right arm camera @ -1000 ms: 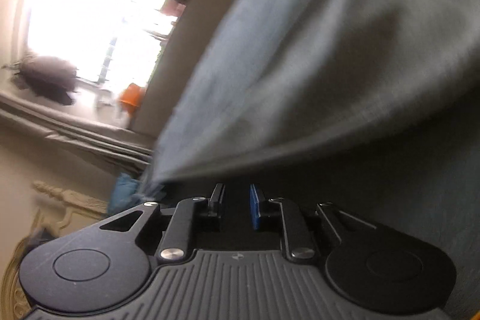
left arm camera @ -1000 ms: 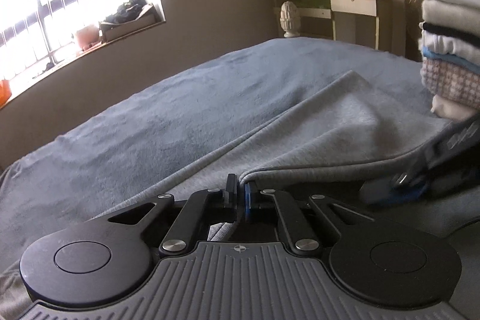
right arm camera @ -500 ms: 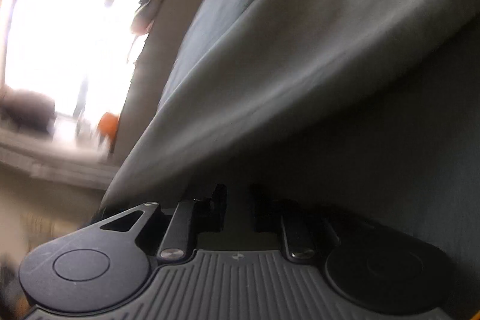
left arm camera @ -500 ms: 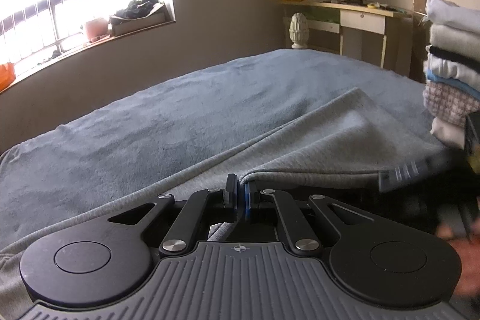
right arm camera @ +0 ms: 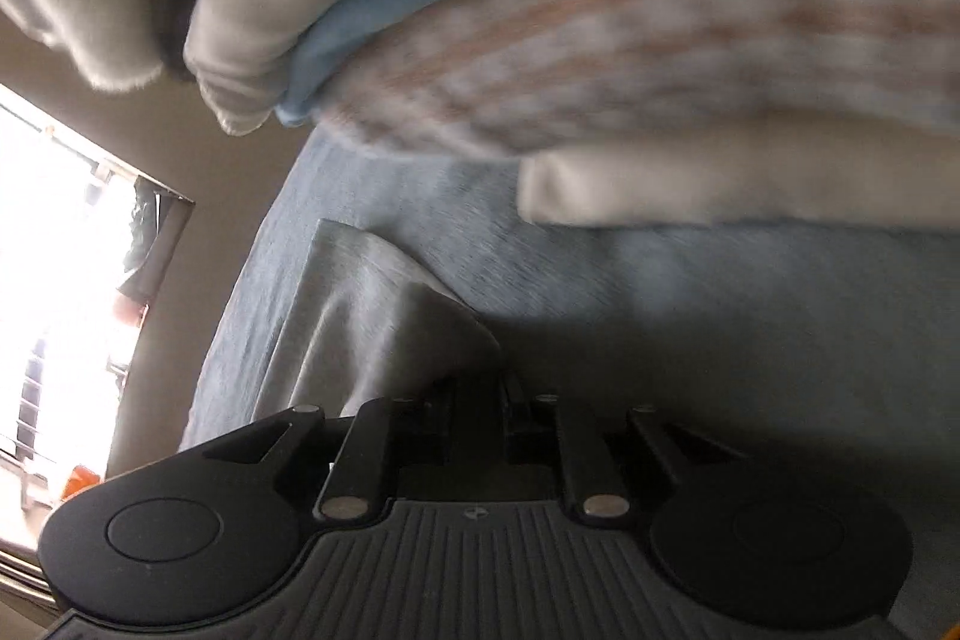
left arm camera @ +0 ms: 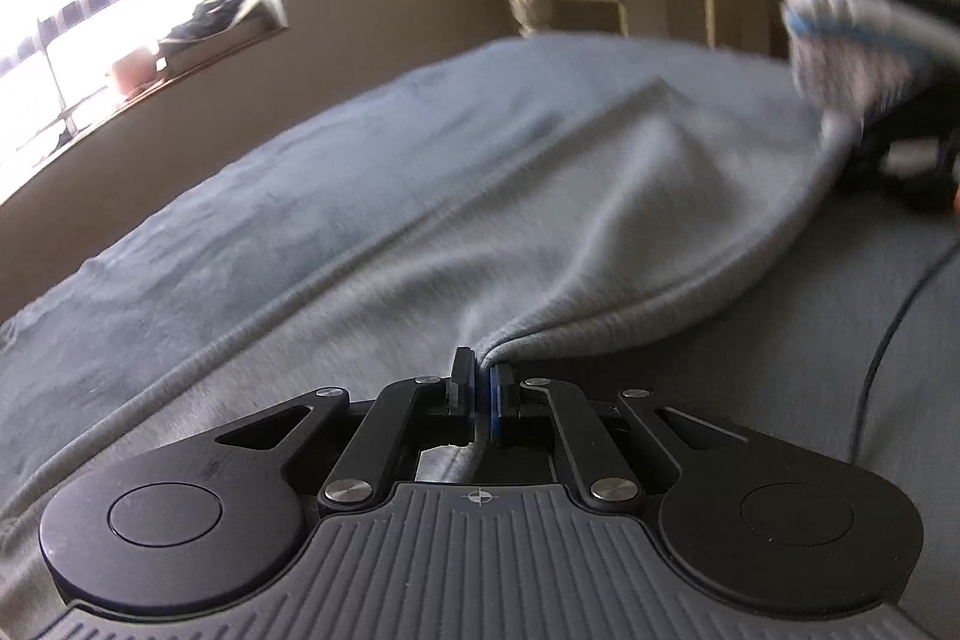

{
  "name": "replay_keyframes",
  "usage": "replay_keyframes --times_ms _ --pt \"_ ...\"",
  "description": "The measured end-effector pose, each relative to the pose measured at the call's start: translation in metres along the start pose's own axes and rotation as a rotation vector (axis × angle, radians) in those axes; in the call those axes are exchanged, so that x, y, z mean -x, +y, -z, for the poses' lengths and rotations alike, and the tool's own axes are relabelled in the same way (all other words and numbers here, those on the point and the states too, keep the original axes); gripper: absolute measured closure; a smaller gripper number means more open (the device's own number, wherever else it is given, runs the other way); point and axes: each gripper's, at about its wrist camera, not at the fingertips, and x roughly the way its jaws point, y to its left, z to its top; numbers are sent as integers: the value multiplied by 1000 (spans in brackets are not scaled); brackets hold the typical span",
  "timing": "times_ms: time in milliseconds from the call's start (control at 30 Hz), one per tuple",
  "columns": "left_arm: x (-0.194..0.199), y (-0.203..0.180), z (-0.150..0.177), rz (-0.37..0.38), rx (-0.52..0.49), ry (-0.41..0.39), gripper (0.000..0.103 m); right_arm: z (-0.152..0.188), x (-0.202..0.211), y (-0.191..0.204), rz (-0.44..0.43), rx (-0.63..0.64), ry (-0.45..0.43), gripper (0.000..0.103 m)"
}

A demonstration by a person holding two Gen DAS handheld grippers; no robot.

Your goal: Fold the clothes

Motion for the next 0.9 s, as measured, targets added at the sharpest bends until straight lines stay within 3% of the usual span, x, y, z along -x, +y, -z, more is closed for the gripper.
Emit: replay_keyframes --times_ms 67,133,200,367,400,467,500,633,733,833,900 --pt "-1 -7 8 -2 -45 8 99 0 15 -10 -27 -69 15 80" --pt "-1 -11 13 -3 -67 16 98 0 28 -19 -51 -128 27 66" --pt "-1 -11 17 -5 -70 19 98 1 33 -23 -66 -152 44 61" --pt "-3 -13 20 -7 -62 23 98 0 11 -9 -42 -99 93 59" --pt "-3 -13 21 -8 -57 24 98 -1 3 -2 -32 -78 99 61" --pt "-3 -14 22 -13 -47 22 98 -1 -10 28 21 20 70 78" --pt "-3 -13 21 -15 -40 18 98 -3 -12 39 55 90 44 98" --pt "1 -15 18 0 -8 3 98 6 10 100 152 513 -155 99" --pt "-6 -24 20 -4 -56 28 98 26 4 120 258 746 -208 99" --pt "-10 -26 22 -5 -71 38 98 31 -17 111 332 699 -136 99" --pt "-9 -24 22 -1 -65 40 97 16 -22 87 354 583 -79 98"
